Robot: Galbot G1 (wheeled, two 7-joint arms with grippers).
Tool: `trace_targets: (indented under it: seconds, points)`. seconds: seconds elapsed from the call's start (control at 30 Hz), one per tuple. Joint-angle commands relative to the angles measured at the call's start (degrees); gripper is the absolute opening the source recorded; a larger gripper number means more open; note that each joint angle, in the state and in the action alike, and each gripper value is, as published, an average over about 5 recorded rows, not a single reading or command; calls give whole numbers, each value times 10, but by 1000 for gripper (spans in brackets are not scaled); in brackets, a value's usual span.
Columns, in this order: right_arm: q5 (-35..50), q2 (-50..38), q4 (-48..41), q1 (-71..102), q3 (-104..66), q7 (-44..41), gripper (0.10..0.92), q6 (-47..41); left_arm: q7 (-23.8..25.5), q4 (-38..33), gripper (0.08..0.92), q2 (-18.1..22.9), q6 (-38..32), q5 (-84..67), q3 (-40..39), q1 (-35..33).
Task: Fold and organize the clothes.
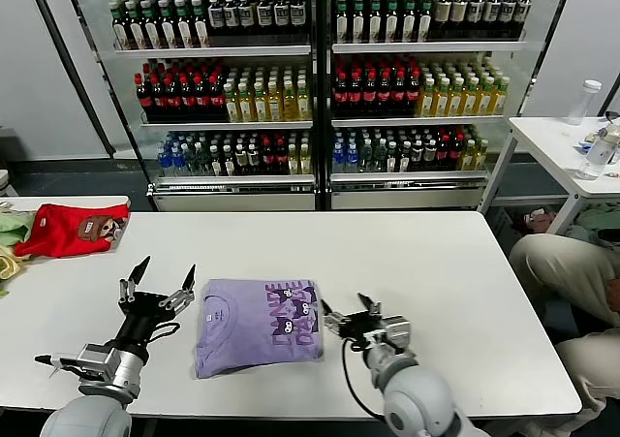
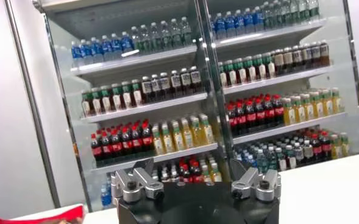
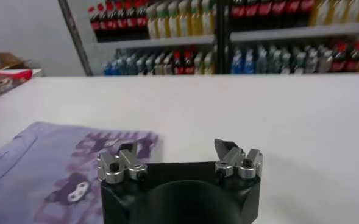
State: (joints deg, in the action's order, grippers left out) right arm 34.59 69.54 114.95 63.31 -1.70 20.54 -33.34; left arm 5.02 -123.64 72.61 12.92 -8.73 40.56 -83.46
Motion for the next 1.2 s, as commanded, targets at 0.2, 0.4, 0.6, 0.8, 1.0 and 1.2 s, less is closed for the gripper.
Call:
trace_targets:
  seconds: [0.2,0.4,0.6,0.8,1.0,1.2]
  points:
    - [107,46,-94,-60,79,78,809,1,15,14,823,1,-27,20,23,-25]
    - [118,50,-90,-61,73,76,665,1,14,17,823,3,-25,19,27,-24]
    - [117,57,-100,-65,70,76,492,2,13,17,823,4,-21,18,32,-26]
    - [115,61,-101,-66,61,67,319,2,12,18,823,4,-21,19,33,-28]
    - [113,1,-30,-56,-13,46,158,3,13,24,823,3,-37,19,32,-32]
    - [61,-82,71,50,-152,18,127,35,34,48,823,13,-98,28,20,-19]
